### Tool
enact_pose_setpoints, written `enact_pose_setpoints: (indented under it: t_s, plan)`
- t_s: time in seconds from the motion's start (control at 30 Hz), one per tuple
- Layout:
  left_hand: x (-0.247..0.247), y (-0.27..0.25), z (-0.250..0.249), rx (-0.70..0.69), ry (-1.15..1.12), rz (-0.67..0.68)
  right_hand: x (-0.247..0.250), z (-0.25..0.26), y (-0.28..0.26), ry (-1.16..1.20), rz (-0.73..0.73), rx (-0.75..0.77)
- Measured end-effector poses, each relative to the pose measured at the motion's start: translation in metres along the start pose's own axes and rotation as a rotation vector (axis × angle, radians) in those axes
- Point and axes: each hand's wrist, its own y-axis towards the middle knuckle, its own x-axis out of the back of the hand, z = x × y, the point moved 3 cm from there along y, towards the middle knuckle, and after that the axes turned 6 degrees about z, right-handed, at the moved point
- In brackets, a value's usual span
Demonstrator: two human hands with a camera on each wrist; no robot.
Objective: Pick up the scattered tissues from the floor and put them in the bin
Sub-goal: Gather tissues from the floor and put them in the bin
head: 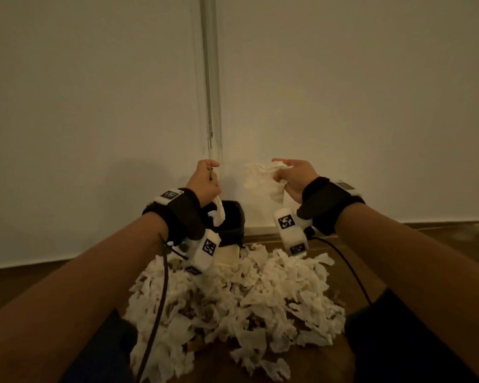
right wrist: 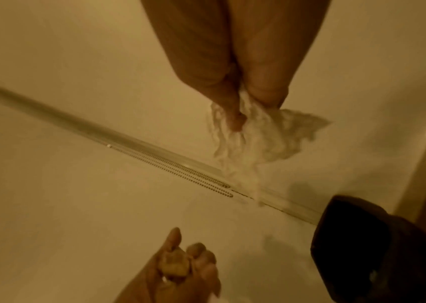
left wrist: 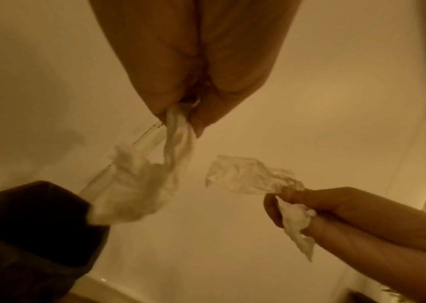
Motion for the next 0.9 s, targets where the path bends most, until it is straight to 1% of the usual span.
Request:
enact_pose_setpoints:
  t_s: [0.07,0.13,0.17,0.3,0.37,0.43,0.5,0.57,0.63,0.7,0.8,0.9]
  plan:
    - [0.001,0.000,-0.005,-0.031,-0.114,-0.033,-0.002,0.004,-0.006,0.070,0.043,0.037]
    - [-0.004,-0.002,-0.005,-0.044,-0.260,-0.033,-0.005,-0.001,-0.012,0.174,0.104,0.023]
    - [-0.005,-0.005,-0.005,-0.048,-0.268,-0.033,-0.007,-0.005,-0.015,0.205,0.114,0.007]
    - [-0.008,-0.010,-0.004,-0.063,-0.259,-0.103,-0.019,-0.010,-0.014,0.153,0.078,-0.002]
    - [-0.007,-0.009,-0.008,-0.097,-0.245,-0.144,-0.025,-0.010,-0.012,0.178,0.067,-0.003]
    - [-0.006,-0.007,-0.010,-0.121,-0.244,-0.151,-0.030,-0.012,-0.010,0.243,0.064,-0.044]
    - [-0.006,-0.006,-0.012,-0.089,-0.297,-0.151,-0.035,-0.013,-0.010,0.358,0.095,-0.095]
    - [-0.006,-0.006,-0.014,-0.082,-0.325,-0.133,-0.040,-0.012,-0.013,0.416,0.139,-0.120]
    - [-0.006,-0.007,-0.015,-0.104,-0.200,-0.101,-0.044,-0.013,-0.013,0.369,0.149,-0.092]
    - [-0.005,-0.008,-0.012,-0.102,-0.118,-0.087,-0.046,-0.014,-0.012,0.291,0.103,-0.032]
    - [-0.005,-0.010,-0.007,-0.080,-0.154,-0.086,-0.043,-0.013,-0.014,0.267,0.060,0.012]
    - [-0.007,-0.012,-0.006,-0.054,-0.208,-0.065,-0.043,-0.012,-0.016,0.408,0.099,-0.003]
